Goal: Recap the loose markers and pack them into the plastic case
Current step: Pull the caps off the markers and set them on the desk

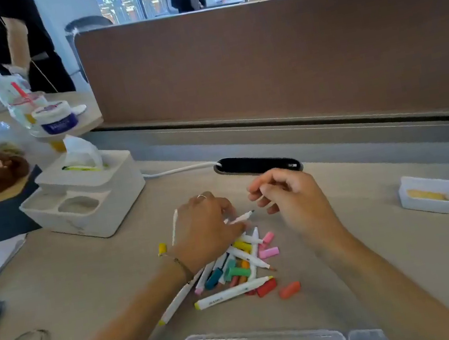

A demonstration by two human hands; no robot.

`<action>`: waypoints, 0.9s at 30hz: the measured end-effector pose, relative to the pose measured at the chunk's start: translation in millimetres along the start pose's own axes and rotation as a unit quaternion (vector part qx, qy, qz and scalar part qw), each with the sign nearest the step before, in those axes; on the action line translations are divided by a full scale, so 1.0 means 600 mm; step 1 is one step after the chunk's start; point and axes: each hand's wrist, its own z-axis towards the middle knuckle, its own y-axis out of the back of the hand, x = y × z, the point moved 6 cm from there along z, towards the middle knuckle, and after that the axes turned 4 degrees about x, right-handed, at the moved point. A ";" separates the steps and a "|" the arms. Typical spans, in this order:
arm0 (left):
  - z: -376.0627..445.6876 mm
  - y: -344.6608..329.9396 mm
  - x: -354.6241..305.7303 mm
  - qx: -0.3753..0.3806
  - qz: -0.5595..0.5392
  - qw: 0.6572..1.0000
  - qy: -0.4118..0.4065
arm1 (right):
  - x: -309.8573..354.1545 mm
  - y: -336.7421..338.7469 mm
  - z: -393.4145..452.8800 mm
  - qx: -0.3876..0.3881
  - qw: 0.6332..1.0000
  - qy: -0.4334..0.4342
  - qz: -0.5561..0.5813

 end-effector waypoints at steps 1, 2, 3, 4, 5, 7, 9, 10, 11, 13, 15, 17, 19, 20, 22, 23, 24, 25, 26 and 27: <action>-0.003 -0.004 -0.001 0.000 -0.002 1.000 -0.006 | 0.000 0.000 -0.003 -0.004 1.000 0.005 -0.009; -0.005 -0.006 0.000 -0.003 0.001 1.000 -0.001 | -0.003 0.000 -0.006 -0.007 1.000 0.003 -0.016; -0.005 -0.009 0.001 -0.016 -0.004 1.000 -0.007 | -0.008 0.002 -0.008 -0.007 1.000 0.004 -0.024; -0.007 -0.004 -0.001 -0.029 -0.006 1.000 -0.005 | -0.010 0.001 -0.012 -0.006 1.000 0.005 -0.025; -0.010 0.001 -0.004 -0.050 -0.014 0.999 -0.014 | -0.013 0.000 -0.015 -0.008 0.999 0.002 -0.031; -0.019 0.014 -0.003 -0.077 -0.040 0.996 -0.018 | -0.017 -0.004 -0.022 -0.008 0.998 -0.011 -0.053; -0.028 0.028 0.013 -0.089 -0.105 0.991 0.002 | -0.015 -0.017 -0.033 0.006 0.996 -0.020 -0.084; -0.034 0.035 0.020 -0.096 -0.144 0.985 0.009 | -0.013 -0.025 -0.040 0.016 0.994 -0.021 -0.103; -0.043 0.046 0.028 -0.109 -0.182 0.977 0.015 | -0.008 -0.035 -0.048 0.026 0.992 -0.017 -0.123; -0.049 0.060 0.043 -0.113 -0.234 0.965 0.033 | -0.008 -0.053 -0.053 0.039 0.983 -0.020 -0.179; -0.055 0.075 0.057 -0.103 -0.254 0.960 0.057 | -0.003 -0.067 -0.056 0.031 0.965 -0.017 -0.260; -0.053 0.086 0.076 -0.090 -0.268 0.956 0.076 | 0.008 -0.085 -0.055 0.025 0.938 -0.002 -0.346; -0.042 0.094 0.099 -0.093 -0.255 0.958 0.088 | 0.022 -0.107 -0.050 0.025 0.909 0.011 -0.416; -0.035 0.094 0.112 -0.091 -0.242 0.961 0.098 | 0.026 -0.117 -0.046 0.025 0.895 0.014 -0.446; -0.025 0.090 0.137 -0.081 -0.229 0.963 0.114 | 0.031 -0.137 -0.039 0.031 0.869 0.016 -0.494; -0.021 0.089 0.148 -0.077 -0.225 0.964 0.116 | 0.031 -0.145 -0.036 0.038 0.858 0.013 -0.513; -0.019 0.089 0.158 -0.075 -0.221 0.965 0.117 | 0.029 -0.152 -0.032 0.049 0.847 0.006 -0.529; -0.017 0.090 0.166 -0.073 -0.216 0.967 0.116 | 0.028 -0.159 -0.030 0.063 0.836 0.000 -0.545; -0.016 0.090 0.173 -0.068 -0.206 0.970 0.114 | 0.028 -0.166 -0.028 0.078 0.826 -0.004 -0.559; -0.014 0.086 0.180 -0.060 -0.189 0.973 0.116 | 0.031 -0.173 -0.028 0.092 0.816 -0.005 -0.570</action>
